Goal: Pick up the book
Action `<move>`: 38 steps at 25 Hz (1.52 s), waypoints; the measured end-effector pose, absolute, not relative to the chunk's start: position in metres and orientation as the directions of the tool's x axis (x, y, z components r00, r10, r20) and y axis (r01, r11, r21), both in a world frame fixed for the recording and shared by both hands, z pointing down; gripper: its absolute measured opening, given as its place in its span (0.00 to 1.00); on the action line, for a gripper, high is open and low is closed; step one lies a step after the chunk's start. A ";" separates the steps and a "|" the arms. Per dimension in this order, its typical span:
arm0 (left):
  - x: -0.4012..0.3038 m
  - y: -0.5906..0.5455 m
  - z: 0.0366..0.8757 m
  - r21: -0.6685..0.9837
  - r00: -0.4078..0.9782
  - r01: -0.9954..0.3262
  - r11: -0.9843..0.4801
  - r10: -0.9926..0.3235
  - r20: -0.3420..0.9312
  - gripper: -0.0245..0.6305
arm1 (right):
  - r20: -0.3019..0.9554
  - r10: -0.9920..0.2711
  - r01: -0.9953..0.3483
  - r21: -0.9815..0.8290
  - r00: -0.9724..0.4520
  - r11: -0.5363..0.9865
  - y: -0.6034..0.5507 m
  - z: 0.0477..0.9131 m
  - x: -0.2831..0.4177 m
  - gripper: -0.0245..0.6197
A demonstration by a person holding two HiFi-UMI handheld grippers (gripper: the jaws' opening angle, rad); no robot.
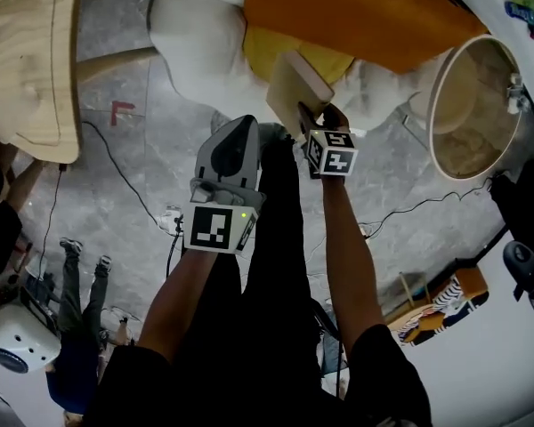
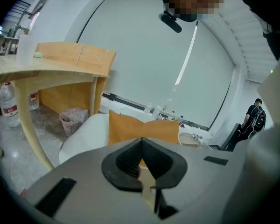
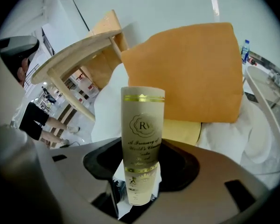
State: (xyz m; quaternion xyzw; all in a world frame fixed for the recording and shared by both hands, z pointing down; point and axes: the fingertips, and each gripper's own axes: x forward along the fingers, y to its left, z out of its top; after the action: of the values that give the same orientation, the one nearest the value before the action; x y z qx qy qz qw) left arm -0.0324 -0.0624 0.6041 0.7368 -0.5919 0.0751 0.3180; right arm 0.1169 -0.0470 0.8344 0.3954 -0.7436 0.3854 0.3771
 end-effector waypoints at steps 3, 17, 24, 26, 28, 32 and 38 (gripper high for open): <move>-0.036 -0.066 0.577 0.373 0.291 -0.921 -0.112 -0.836 0.466 0.04 | 0.869 -0.304 -0.888 -0.267 -0.390 0.375 -0.043 0.809 0.113 0.39; -0.057 -0.081 0.442 0.365 0.279 -0.921 -0.136 -0.885 0.374 0.04 | 0.850 -0.394 -0.916 -0.222 -0.350 0.335 -0.045 0.668 0.104 0.39; -0.067 -0.083 0.378 0.340 0.281 -0.925 -0.169 -0.906 0.316 0.04 | 0.814 -0.458 -0.922 -0.230 -0.358 0.312 -0.043 0.598 0.095 0.39; -0.066 -0.083 0.359 0.329 0.288 -0.926 -0.185 -0.909 0.300 0.04 | 0.798 -0.481 -0.922 -0.232 -0.363 0.311 -0.043 0.576 0.091 0.39; -0.064 -0.078 0.345 0.330 0.296 -0.923 -0.196 -0.910 0.289 0.04 | 0.782 -0.504 -0.921 -0.232 -0.367 0.312 -0.042 0.555 0.088 0.39; -0.062 -0.069 0.314 0.314 0.300 -0.924 -0.216 -0.921 0.250 0.04 | 0.751 -0.549 -0.922 -0.216 -0.367 0.322 -0.040 0.515 0.084 0.39; -0.059 -0.053 0.288 0.291 0.301 -0.930 -0.225 -0.920 0.252 0.04 | 0.715 -0.594 -0.919 -0.187 -0.370 0.347 -0.032 0.462 0.089 0.39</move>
State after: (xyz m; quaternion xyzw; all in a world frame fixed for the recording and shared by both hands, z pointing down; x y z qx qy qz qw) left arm -0.0589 -0.0527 0.2876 0.7825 -0.5910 0.0130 0.1957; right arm 0.0893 -0.0319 0.4617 0.4892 -0.7729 0.2955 0.2755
